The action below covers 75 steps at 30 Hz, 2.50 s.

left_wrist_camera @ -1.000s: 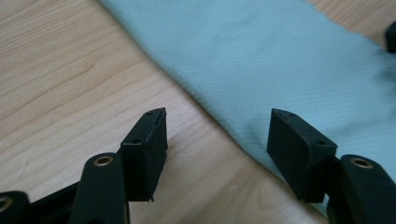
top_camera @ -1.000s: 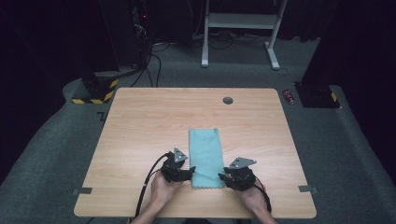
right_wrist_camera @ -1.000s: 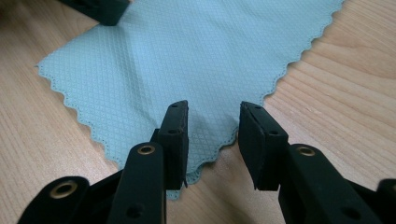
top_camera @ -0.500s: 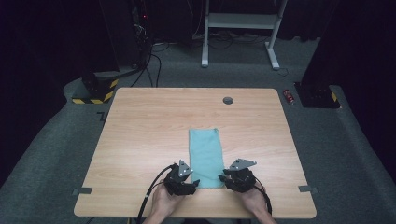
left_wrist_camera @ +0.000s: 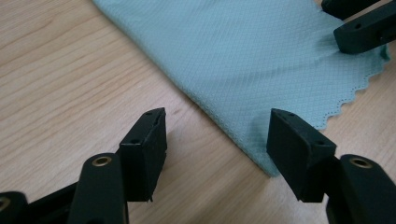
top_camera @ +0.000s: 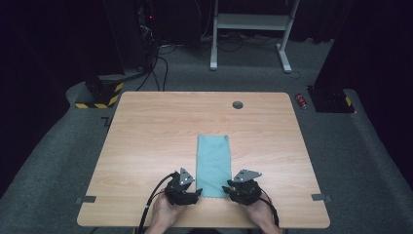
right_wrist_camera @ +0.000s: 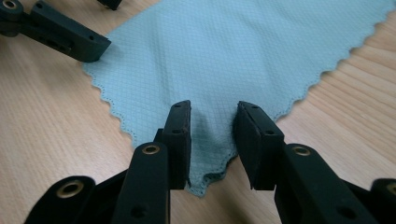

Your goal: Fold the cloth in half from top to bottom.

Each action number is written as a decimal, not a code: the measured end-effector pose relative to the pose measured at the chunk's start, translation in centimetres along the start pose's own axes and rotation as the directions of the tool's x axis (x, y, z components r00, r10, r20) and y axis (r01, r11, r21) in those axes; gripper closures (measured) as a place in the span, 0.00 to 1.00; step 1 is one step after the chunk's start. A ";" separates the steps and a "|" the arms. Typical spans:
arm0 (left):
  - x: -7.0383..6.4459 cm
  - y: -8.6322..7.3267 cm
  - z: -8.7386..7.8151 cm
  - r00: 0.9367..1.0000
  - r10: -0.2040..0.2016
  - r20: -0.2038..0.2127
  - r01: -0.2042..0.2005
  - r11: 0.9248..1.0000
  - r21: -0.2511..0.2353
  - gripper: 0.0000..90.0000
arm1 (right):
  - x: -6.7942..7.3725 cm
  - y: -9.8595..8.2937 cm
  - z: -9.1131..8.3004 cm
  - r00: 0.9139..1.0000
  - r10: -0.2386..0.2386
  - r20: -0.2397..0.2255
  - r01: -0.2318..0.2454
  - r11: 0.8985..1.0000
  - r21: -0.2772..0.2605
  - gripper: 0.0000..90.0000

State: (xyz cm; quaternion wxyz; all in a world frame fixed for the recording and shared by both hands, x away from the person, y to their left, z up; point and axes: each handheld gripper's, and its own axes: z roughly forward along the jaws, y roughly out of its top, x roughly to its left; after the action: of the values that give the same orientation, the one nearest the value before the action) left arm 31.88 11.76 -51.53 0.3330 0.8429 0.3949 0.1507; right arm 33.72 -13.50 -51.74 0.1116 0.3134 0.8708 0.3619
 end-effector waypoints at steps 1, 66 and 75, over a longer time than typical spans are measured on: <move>0.0 -0.1 -0.1 1.000 -0.009 0.008 0.009 1.000 0.001 0.43 | 0.2 0.1 0.1 1.000 -0.001 -0.003 0.001 1.000 0.002 0.73; 12.5 11.9 8.8 0.967 -0.251 -0.053 0.249 0.968 -0.036 0.44 | -12.6 8.8 3.7 0.943 0.310 0.118 -0.301 0.950 -0.090 0.68; 12.5 12.0 9.9 0.966 -0.252 -0.054 0.250 0.967 -0.045 0.45 | -12.9 9.0 5.6 0.929 0.350 0.118 -0.342 0.936 -0.086 0.65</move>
State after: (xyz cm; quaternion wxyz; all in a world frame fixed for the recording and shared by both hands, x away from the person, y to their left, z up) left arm 51.81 11.40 -50.74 0.3536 0.7747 0.5052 0.1397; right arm 50.31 -13.54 -49.87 0.1130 0.4812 0.7808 0.3822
